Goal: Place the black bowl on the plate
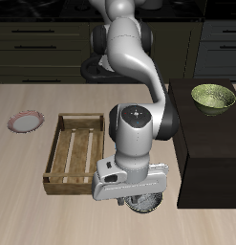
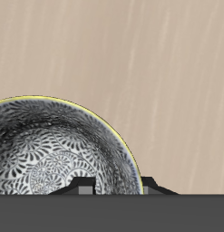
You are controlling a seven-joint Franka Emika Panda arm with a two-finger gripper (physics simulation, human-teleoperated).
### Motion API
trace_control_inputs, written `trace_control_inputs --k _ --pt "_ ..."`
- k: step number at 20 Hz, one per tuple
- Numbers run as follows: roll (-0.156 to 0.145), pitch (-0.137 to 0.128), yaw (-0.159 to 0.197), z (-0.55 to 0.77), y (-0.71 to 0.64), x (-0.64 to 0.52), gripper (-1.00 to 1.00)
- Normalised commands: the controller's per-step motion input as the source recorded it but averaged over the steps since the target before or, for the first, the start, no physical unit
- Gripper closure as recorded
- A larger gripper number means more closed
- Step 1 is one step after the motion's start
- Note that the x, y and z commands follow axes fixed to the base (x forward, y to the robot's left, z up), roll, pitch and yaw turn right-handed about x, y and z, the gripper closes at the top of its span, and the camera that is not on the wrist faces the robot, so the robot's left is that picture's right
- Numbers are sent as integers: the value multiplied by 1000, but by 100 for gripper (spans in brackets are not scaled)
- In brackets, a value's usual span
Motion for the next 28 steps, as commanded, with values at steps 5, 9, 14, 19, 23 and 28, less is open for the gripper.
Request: trace_control_inputs --k 5,9,14,19,23,28 --pt "37 2 -51 47 39 -8 100" --pt "4 -69 -12 476 44 -159 100" --pt "-20 -49 -5 367 -140 -276 100" --pt "22 -83 9 402 -154 -460 100" --pt "-4 -72 -43 347 -175 -375 100" --pt "-22 -115 24 425 -210 -486 100"
